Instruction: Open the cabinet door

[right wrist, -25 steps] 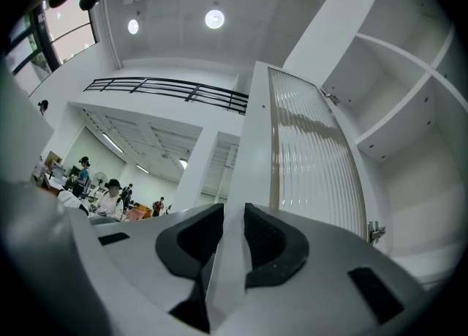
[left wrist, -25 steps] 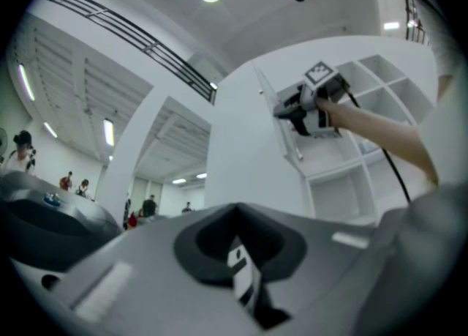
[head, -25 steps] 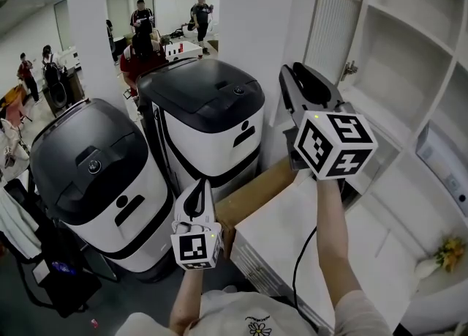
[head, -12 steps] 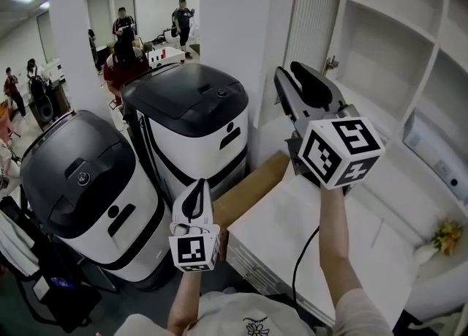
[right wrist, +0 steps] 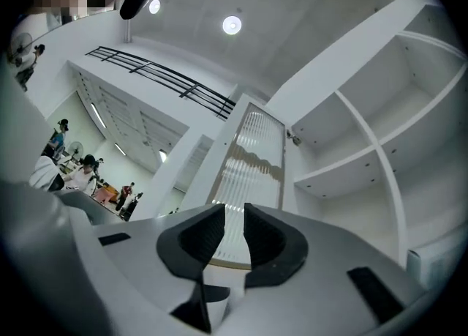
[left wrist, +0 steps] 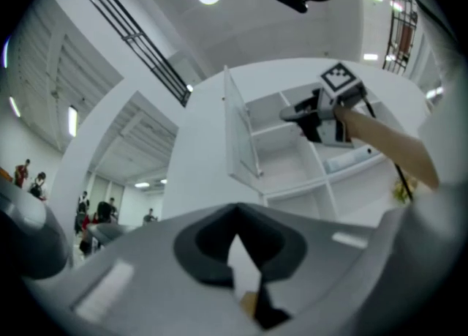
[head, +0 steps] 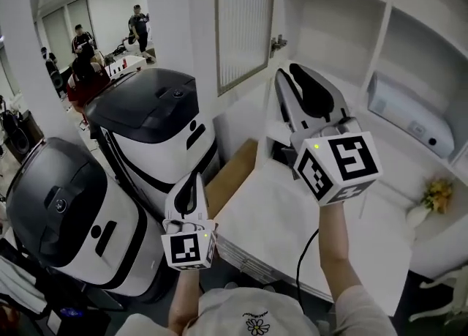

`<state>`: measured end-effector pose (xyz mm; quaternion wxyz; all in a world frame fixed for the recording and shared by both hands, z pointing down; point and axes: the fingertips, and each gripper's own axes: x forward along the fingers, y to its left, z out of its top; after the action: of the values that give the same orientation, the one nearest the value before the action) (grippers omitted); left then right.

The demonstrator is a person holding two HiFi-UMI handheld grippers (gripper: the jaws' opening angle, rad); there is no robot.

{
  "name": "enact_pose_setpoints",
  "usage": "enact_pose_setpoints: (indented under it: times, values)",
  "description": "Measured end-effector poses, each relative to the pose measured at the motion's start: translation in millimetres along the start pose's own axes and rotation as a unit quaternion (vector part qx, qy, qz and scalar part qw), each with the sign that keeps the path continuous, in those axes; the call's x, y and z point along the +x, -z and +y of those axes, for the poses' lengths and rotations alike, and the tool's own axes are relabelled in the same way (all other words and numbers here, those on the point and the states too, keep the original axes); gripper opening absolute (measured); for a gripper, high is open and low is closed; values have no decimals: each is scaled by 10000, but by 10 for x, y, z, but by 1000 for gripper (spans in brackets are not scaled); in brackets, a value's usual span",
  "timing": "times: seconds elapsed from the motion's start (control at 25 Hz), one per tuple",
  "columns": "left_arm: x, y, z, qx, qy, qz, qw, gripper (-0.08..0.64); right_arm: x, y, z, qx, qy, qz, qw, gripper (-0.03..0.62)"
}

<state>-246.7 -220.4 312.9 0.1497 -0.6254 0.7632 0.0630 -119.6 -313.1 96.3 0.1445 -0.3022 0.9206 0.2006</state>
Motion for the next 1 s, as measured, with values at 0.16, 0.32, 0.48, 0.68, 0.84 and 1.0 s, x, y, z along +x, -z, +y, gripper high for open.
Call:
enact_pose_setpoints:
  times: [0.16, 0.32, 0.48, 0.68, 0.84, 1.0]
  values:
    - [145, -15, -300, -102, 329, -40, 9994, 6, -365, 195, -331, 21, 559, 163, 9983, 30]
    - [250, -34, -606, -190, 655, -52, 9977, 6, -708, 470, -561, 130, 967, 408, 9944, -2]
    - [337, -53, -859, -239, 833, -94, 9962, 6, -1011, 787, -688, 120, 1304, 599, 9896, -2]
    - [377, 18, -1083, -332, 943, -15, 9950, 6, -1452, 1223, -725, 390, 1578, 832, 9832, -2]
    - [383, 99, -1178, -385, 926, 74, 9949, 6, -1747, 1555, -668, 476, 1780, 1002, 9778, -2]
    - [369, 182, -1270, -404, 950, 138, 9946, 6, -1955, 1832, -594, 548, 1865, 1216, 9734, -2]
